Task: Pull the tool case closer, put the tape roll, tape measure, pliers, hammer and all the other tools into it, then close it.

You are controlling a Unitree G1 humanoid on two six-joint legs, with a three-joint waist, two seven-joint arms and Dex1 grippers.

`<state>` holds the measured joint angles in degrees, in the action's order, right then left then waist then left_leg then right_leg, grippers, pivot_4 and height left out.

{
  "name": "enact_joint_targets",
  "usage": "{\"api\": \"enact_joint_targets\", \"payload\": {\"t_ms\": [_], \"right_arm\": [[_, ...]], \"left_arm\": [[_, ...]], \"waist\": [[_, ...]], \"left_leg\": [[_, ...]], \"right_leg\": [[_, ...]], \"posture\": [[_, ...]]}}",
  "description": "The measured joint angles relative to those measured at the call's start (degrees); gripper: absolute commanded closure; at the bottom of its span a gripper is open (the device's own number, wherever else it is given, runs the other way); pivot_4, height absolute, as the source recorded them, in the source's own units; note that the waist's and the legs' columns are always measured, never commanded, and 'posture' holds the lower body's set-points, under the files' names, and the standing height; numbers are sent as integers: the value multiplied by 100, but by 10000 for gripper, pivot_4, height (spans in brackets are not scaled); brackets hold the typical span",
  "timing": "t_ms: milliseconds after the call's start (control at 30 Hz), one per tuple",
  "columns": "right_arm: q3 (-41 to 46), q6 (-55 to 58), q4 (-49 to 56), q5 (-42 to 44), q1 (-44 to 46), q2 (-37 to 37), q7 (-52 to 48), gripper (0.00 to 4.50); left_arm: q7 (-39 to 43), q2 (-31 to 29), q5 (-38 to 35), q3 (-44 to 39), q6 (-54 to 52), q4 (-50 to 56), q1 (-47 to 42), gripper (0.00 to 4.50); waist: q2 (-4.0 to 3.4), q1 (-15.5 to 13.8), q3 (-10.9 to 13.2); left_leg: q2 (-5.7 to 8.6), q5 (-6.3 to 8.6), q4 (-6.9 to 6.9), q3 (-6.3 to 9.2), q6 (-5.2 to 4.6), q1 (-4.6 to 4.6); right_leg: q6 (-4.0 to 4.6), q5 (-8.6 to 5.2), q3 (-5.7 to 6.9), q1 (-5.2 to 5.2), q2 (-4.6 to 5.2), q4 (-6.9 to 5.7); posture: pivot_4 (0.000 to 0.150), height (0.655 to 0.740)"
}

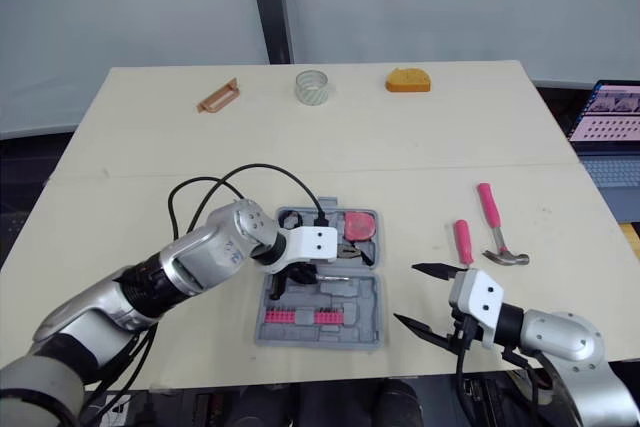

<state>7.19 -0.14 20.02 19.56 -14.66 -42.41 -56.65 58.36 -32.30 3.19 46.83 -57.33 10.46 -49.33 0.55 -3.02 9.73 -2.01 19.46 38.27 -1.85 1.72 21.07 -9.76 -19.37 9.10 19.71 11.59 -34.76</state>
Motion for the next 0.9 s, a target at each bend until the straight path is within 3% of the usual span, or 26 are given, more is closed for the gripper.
{"api": "enact_joint_targets", "payload": {"t_ms": [833, 900], "right_arm": [[-6, 0, 0, -60, 21, 126, 1, 0], [-6, 0, 0, -61, 20, 126, 1, 0]], "left_arm": [[185, 0, 89, 329, -251, 31, -327, 44707], [186, 2, 89, 344, -250, 29, -328, 34445]], "waist": [[0, 1, 0], [0, 2, 0]], "left_leg": [[0, 0, 1, 0, 0, 0], [0, 0, 1, 0, 0, 0]], "right_leg": [[0, 0, 0, 0, 0, 0], [0, 0, 0, 0, 0, 0]], "posture": [[1500, 7400], [1500, 7400]]}}
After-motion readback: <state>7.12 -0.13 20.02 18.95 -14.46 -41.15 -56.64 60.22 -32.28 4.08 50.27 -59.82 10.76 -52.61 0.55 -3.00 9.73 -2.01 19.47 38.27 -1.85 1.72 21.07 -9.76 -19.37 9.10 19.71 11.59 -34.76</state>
